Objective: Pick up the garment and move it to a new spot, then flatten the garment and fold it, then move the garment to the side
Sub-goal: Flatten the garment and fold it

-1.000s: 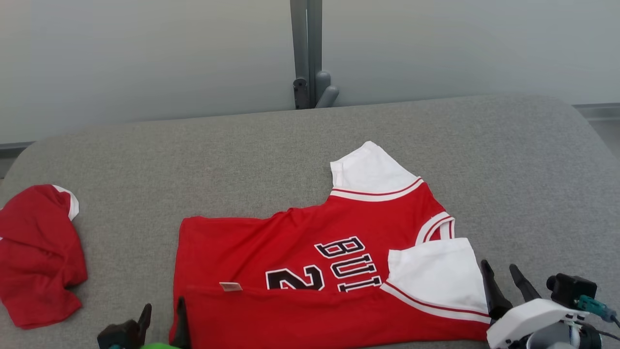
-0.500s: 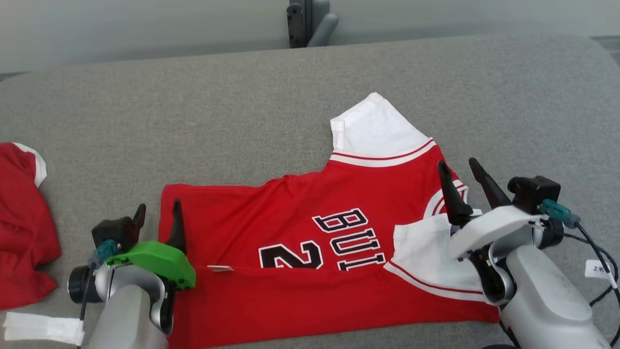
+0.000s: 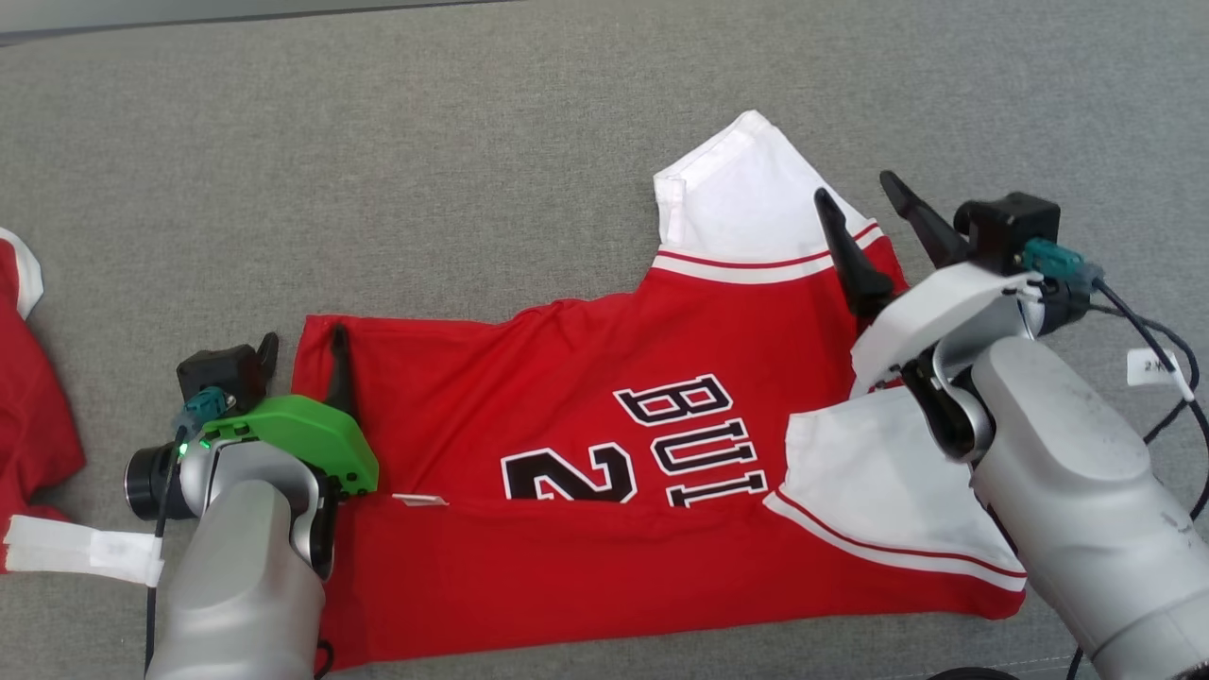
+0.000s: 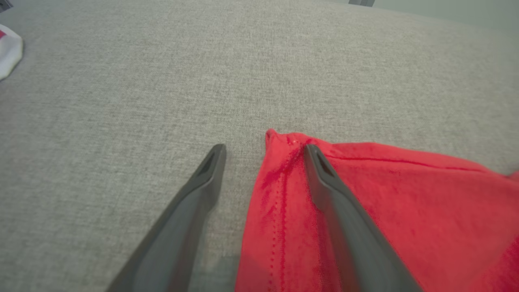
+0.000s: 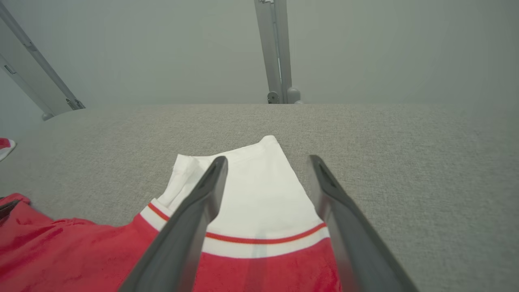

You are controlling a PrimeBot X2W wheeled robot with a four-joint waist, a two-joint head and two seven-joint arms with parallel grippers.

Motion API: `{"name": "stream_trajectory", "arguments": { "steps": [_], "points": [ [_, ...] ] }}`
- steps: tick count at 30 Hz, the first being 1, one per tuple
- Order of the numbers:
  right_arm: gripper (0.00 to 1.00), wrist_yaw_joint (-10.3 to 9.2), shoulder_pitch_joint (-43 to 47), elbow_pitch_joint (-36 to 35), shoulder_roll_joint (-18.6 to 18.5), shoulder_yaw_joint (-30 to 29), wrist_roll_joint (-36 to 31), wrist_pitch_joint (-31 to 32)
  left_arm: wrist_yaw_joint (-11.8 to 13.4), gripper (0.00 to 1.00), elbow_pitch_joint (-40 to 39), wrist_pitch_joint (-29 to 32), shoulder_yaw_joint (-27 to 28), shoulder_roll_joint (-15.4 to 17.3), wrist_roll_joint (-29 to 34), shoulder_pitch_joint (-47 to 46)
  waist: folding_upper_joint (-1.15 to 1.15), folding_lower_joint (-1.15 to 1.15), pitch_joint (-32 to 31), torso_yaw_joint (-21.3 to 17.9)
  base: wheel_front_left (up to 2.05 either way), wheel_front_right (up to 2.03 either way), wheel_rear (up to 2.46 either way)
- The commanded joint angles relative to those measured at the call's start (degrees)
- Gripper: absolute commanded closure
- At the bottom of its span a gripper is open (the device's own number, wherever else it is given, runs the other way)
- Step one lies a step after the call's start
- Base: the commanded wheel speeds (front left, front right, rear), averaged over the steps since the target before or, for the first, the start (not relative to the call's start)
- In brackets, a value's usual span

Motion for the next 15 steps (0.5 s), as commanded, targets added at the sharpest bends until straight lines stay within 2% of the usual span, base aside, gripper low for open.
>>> {"name": "stream_trajectory", "arguments": {
  "steps": [1, 2, 4, 10, 15],
  "points": [
    [0.0, -0.06, -0.9, 0.4, -0.2, 0.3, 0.1, 0.3, 0.4, 0.0, 0.5, 0.1, -0.2, 0.0, 0.3, -0.4, 0.0, 0.0, 0.7, 0.7, 0.0, 0.0, 0.0],
    [0.0, -0.06, -2.4, 1.4, -0.5, 0.8, 0.0, 1.0, 0.6, 0.28, 0.9, 0.1, -0.3, 0.0, 0.3, -0.9, 0.0, 0.0, 1.0, 0.9, 0.0, 0.0, 0.0],
    [0.0, -0.07, -5.1, 3.6, -0.3, 1.4, 0.4, 2.4, 0.7, 1.0, 1.2, 0.1, -0.5, -0.1, 0.5, -1.6, 0.0, 0.0, 1.7, 1.4, 0.0, 0.0, 0.0],
    [0.0, -0.06, -13.0, 11.4, -0.2, 2.6, -0.5, 7.3, -0.4, 1.0, 1.9, 0.2, -2.3, -0.5, 0.5, -3.3, 0.0, 0.0, 3.1, 3.7, 0.0, 0.0, 0.0],
    [0.0, -0.06, -18.9, 18.0, 0.0, 2.9, -0.7, 11.4, -1.3, 1.0, -0.4, 0.1, -4.7, -0.6, -0.3, -4.6, 0.0, 0.0, 4.4, 6.4, 0.0, 0.0, 0.0]
  ]
}}
